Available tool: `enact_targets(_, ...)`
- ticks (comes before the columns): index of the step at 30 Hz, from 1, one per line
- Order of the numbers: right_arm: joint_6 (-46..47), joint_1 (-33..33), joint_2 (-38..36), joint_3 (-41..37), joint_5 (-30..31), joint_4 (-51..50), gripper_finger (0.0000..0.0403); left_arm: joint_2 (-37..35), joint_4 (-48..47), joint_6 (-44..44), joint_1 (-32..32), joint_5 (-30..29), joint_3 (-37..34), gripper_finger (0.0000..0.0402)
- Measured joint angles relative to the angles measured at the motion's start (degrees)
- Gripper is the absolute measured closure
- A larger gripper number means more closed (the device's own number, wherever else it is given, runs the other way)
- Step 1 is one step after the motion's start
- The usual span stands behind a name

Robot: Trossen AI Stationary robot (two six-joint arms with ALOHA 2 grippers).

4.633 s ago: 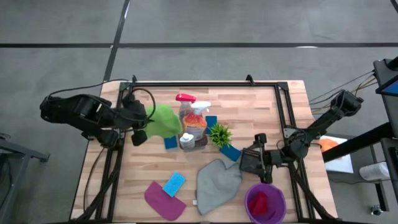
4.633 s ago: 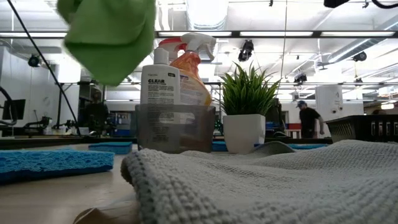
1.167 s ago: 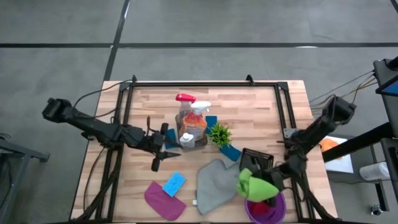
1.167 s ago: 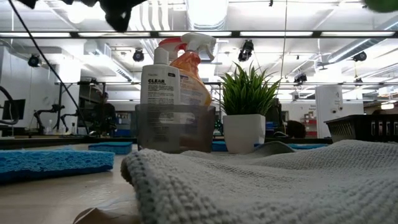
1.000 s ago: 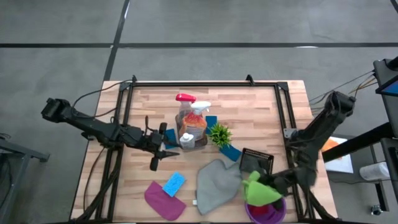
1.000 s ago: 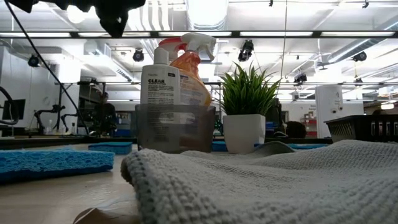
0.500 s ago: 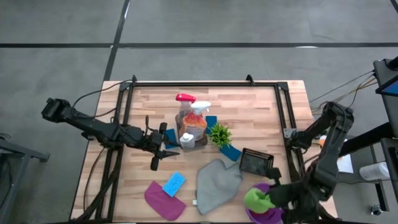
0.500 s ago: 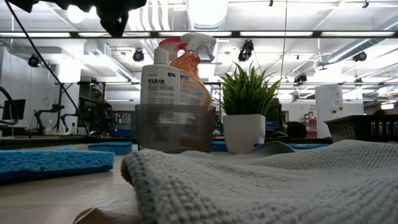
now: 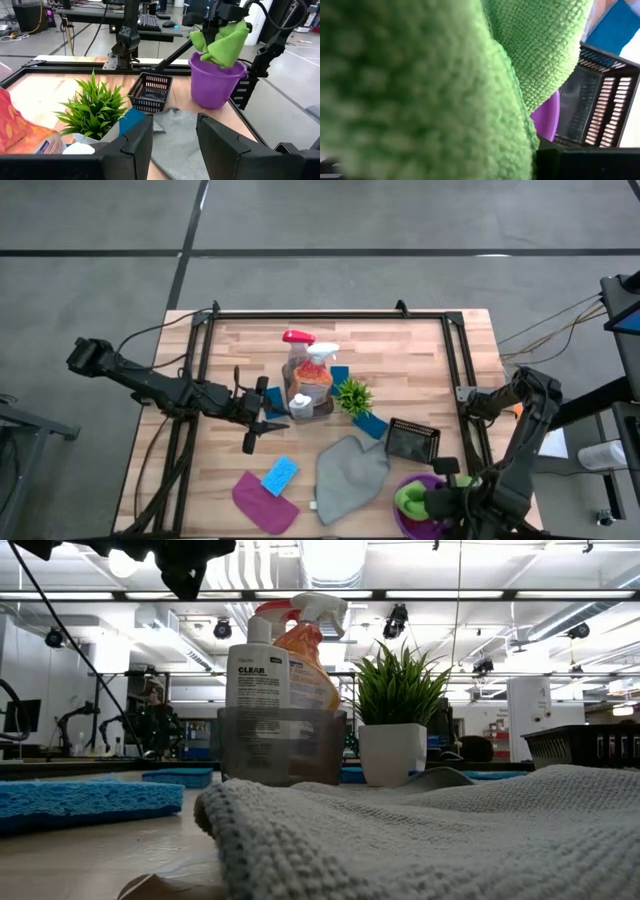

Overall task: Pick & Place Kitchen Items
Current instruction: Put the green towel into the purple bucket

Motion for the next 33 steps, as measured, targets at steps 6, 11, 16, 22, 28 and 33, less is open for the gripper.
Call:
enact_targets(6, 5.36, -0.87, -0.66, -0.04, -0.9, -1.31, 0.0343, 0.0, 0.02, 1.14, 0.07, -0.19, 0.0, 0.0246)
enact_targets(11, 7.08, -0.85, -0.57, 0.0, -3.15, -1.14, 0.0237, 0.0, 0.08, 2.25, 0.09, -0.42, 0.0, 0.0246)
enact_targets(16, 9.0, -0.89, 0.03, 0.83, -5.36, -0.47, 0.0143, 0.0, 0.11, 2.41, 0.19, -0.63, 0.0, 0.0246)
enact_targets(22, 10.39, -0.85, -0.01, 2.38, -6.8, -0.33, 0.0096, 0.0, 0.11, 2.39, 0.22, -0.63, 0.0, 0.0246)
enact_targets(28, 10.67, -0.87, -0.48, 5.18, -6.84, -2.59, 0.0094, 0.0, 0.11, 2.38, 0.22, -0.63, 0.0, 0.0246)
enact_targets(33, 10.65, -0.85, -0.5, 7.71, -3.29, -6.35, 0.0097, 0.0, 0.11, 2.37, 0.26, -0.63, 0.0, 0.0246)
